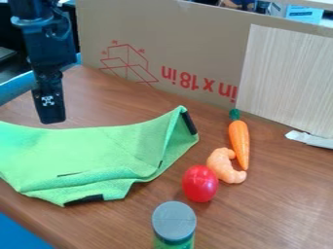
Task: Unfold the cloth from bottom right to top left
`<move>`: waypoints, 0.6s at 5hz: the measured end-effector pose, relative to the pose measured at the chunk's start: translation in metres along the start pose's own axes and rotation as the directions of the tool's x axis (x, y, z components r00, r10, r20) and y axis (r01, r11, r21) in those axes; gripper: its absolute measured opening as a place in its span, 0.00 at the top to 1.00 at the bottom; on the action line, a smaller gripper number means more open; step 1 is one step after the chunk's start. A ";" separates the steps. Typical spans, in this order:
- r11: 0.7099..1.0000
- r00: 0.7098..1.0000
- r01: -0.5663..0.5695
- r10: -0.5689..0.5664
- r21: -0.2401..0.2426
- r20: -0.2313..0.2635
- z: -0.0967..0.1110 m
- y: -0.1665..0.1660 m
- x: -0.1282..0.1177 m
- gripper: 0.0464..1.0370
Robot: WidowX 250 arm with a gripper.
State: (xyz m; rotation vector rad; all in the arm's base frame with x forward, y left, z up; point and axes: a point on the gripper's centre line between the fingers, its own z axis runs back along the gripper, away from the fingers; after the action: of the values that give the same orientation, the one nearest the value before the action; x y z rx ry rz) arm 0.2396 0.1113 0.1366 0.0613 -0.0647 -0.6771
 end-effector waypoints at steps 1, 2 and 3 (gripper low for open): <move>1.000 1.000 0.004 -0.004 -0.023 -0.009 -0.008 -0.002 -0.001 0.04; 0.997 0.997 0.073 -0.072 -0.024 0.018 -0.023 -0.005 0.001 0.04; 0.993 0.992 0.115 -0.113 -0.042 0.054 -0.034 -0.003 -0.006 0.04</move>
State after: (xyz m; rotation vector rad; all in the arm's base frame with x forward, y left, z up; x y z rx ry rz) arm 0.2358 0.1138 0.1028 0.0044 -0.0966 -0.7939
